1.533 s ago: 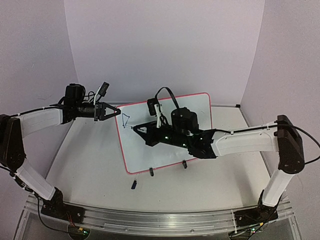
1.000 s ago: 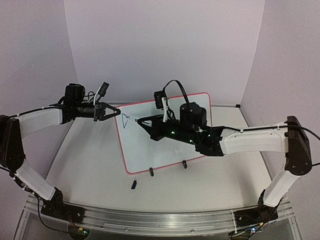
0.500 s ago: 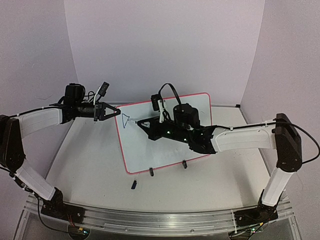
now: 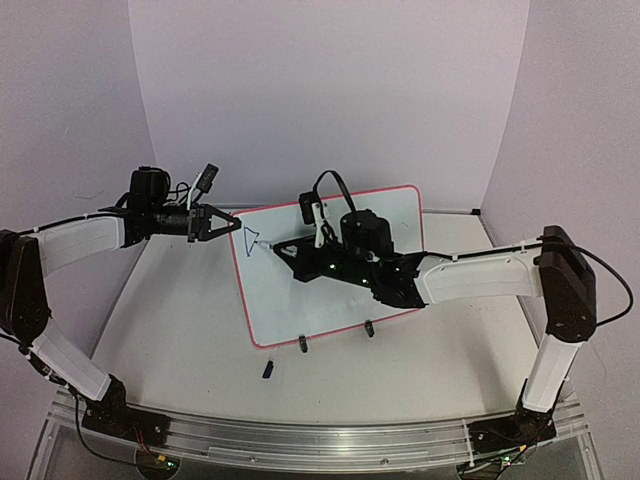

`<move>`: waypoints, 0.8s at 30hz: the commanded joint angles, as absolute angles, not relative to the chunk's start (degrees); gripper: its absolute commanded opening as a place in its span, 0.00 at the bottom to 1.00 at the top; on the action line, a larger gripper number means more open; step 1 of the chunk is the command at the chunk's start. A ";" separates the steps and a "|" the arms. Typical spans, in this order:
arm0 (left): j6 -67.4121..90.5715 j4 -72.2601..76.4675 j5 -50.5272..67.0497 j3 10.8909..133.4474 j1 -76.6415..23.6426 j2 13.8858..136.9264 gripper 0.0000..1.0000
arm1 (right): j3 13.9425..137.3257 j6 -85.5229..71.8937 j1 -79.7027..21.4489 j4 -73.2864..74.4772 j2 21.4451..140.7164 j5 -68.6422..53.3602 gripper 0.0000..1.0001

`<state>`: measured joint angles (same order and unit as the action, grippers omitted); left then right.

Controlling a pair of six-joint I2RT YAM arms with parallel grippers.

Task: Write a sentence on the whiteboard

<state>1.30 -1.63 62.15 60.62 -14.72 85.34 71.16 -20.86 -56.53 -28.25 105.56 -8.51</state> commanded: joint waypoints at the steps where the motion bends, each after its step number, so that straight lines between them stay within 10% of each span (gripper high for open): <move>1: -3.25 -5.36 61.09 61.35 -15.47 84.53 0.00 | 71.40 -20.91 -56.32 -29.18 105.06 -5.30 0.00; 24: -3.47 -5.53 61.08 61.51 -15.50 84.80 0.00 | 66.89 -22.48 -56.30 -32.22 103.61 -7.36 0.00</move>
